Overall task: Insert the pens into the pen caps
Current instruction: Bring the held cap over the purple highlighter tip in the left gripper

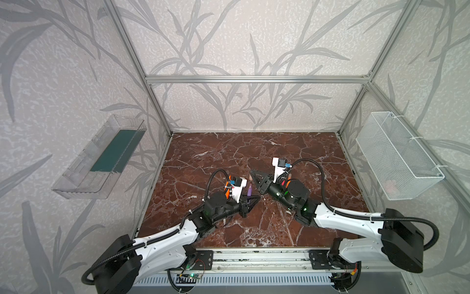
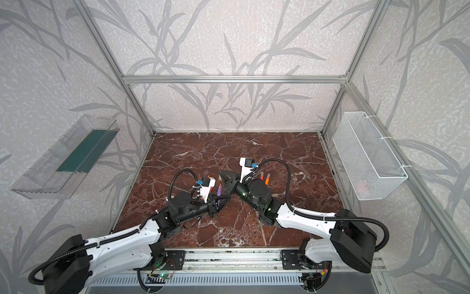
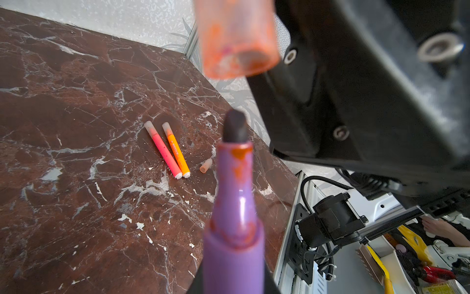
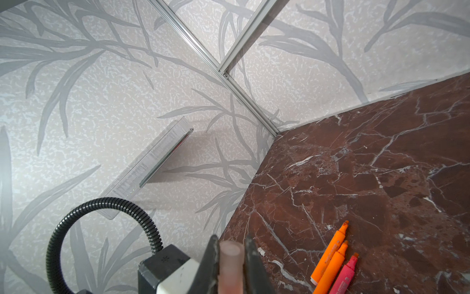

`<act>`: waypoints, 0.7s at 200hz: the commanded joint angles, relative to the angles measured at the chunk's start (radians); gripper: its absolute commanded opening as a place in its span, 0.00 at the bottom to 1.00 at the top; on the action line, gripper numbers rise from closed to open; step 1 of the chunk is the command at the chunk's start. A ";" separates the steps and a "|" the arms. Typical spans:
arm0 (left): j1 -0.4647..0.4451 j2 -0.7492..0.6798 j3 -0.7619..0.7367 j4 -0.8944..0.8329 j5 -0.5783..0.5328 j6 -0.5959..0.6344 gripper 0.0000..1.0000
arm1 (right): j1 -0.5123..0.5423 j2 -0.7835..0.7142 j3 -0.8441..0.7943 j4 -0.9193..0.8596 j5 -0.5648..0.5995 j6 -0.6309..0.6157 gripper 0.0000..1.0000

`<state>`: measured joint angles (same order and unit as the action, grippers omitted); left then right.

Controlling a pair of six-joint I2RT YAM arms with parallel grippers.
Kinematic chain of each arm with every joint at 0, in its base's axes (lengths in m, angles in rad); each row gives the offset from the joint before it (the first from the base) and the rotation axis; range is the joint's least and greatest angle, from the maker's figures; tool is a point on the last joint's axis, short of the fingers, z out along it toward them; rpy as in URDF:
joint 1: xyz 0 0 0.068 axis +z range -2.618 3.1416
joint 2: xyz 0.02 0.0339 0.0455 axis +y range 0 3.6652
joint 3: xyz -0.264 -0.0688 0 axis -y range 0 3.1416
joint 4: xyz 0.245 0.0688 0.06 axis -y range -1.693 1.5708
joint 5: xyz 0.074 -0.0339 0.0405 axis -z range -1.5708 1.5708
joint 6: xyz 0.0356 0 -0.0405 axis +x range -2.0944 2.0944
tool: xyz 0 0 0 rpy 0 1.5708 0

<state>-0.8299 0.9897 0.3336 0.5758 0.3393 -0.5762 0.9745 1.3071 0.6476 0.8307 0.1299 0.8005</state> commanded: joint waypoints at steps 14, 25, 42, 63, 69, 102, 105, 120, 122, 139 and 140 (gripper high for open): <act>0.002 -0.030 -0.017 0.004 -0.011 0.007 0.00 | 0.010 -0.032 -0.034 0.041 -0.004 0.002 0.00; 0.003 -0.033 -0.018 0.004 -0.011 0.006 0.00 | 0.010 -0.035 -0.042 0.039 0.000 0.003 0.00; 0.002 -0.031 -0.015 0.004 -0.011 0.006 0.00 | 0.011 -0.034 -0.050 0.053 -0.006 0.004 0.00; 0.003 -0.026 -0.013 0.007 -0.011 0.004 0.00 | 0.019 -0.029 -0.057 0.076 -0.027 0.009 0.00; 0.004 -0.023 -0.015 0.008 -0.011 0.004 0.00 | 0.022 -0.029 -0.060 0.083 -0.030 0.008 0.00; 0.003 -0.011 -0.011 0.020 -0.011 0.001 0.00 | 0.038 -0.028 -0.065 0.088 -0.035 0.011 0.00; 0.002 -0.010 -0.011 0.021 -0.011 0.001 0.00 | 0.039 -0.027 -0.066 0.089 -0.036 0.011 0.00; 0.003 -0.007 -0.010 0.027 -0.009 -0.002 0.00 | 0.043 -0.022 -0.075 0.104 -0.038 0.016 0.00; 0.003 -0.007 -0.008 0.027 -0.009 -0.001 0.00 | 0.043 -0.022 -0.076 0.106 -0.038 0.016 0.00; 0.004 -0.008 -0.007 0.030 -0.008 -0.003 0.00 | 0.043 -0.017 -0.085 0.123 -0.046 0.018 0.00; 0.005 -0.008 -0.006 0.030 -0.008 -0.003 0.00 | 0.043 -0.016 -0.085 0.125 -0.047 0.018 0.00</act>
<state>-0.8303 0.9813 0.3244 0.5774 0.3386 -0.5766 1.0084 1.2987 0.5808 0.8909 0.1047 0.8150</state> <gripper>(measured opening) 0.166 0.154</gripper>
